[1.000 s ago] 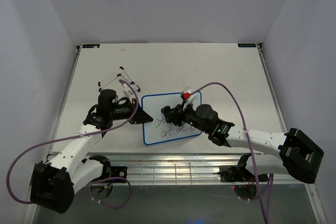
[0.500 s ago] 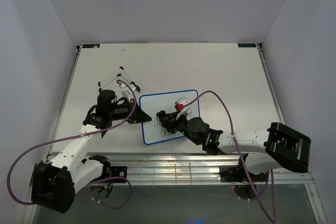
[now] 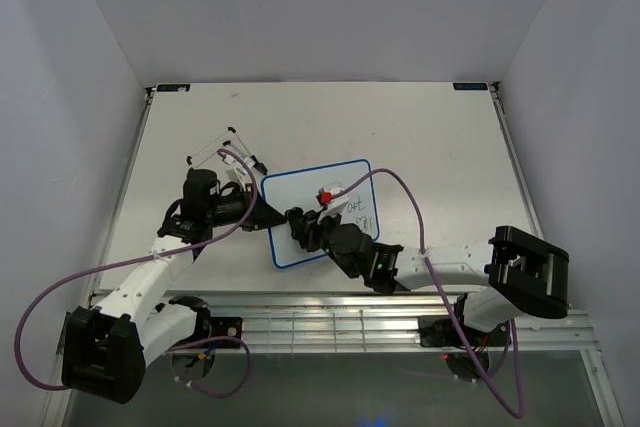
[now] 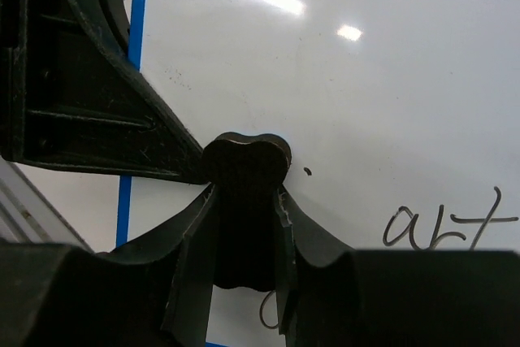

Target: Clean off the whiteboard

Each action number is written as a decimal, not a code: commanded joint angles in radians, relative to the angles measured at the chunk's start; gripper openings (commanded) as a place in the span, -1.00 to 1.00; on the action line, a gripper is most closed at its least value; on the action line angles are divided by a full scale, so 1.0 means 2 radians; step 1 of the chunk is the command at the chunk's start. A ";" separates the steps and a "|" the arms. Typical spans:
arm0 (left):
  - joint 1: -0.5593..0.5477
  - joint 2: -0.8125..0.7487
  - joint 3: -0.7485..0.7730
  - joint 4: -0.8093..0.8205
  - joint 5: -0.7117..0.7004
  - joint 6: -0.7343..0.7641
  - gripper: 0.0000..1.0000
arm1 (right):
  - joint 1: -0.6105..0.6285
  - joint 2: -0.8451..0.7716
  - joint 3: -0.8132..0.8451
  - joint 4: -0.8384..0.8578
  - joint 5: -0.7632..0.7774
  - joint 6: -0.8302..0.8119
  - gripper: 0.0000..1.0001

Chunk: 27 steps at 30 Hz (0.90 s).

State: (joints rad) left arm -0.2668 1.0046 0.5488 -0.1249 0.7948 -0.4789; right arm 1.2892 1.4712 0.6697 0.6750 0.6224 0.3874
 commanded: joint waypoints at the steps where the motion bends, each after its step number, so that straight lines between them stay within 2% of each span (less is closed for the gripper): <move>1: -0.020 -0.005 0.006 0.013 0.035 0.016 -1.00 | -0.031 -0.003 -0.025 -0.054 -0.043 0.069 -0.85; 10: -0.020 -0.002 0.007 0.014 0.048 0.020 -1.00 | -0.165 -0.048 -0.124 -0.059 -0.051 0.069 -0.85; 14: -0.021 -0.002 0.006 0.015 0.049 0.020 -1.00 | -0.185 -0.066 -0.122 -0.081 -0.035 0.051 -0.85; 18: -0.020 0.002 0.009 0.016 0.050 0.019 -1.00 | -0.171 -0.061 -0.097 -0.065 -0.083 0.044 -0.85; 23: -0.020 0.002 0.007 0.019 0.053 0.018 -1.00 | -0.092 -0.023 -0.050 -0.011 -0.111 0.025 -0.84; 27: -0.021 0.005 0.007 0.021 0.060 0.019 -1.00 | -0.043 0.032 0.047 -0.022 -0.120 -0.020 -0.84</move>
State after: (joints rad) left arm -0.2569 1.0241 0.5488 -0.1127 0.7769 -0.4965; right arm 1.0870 1.4410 0.6094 0.6353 0.5552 0.3969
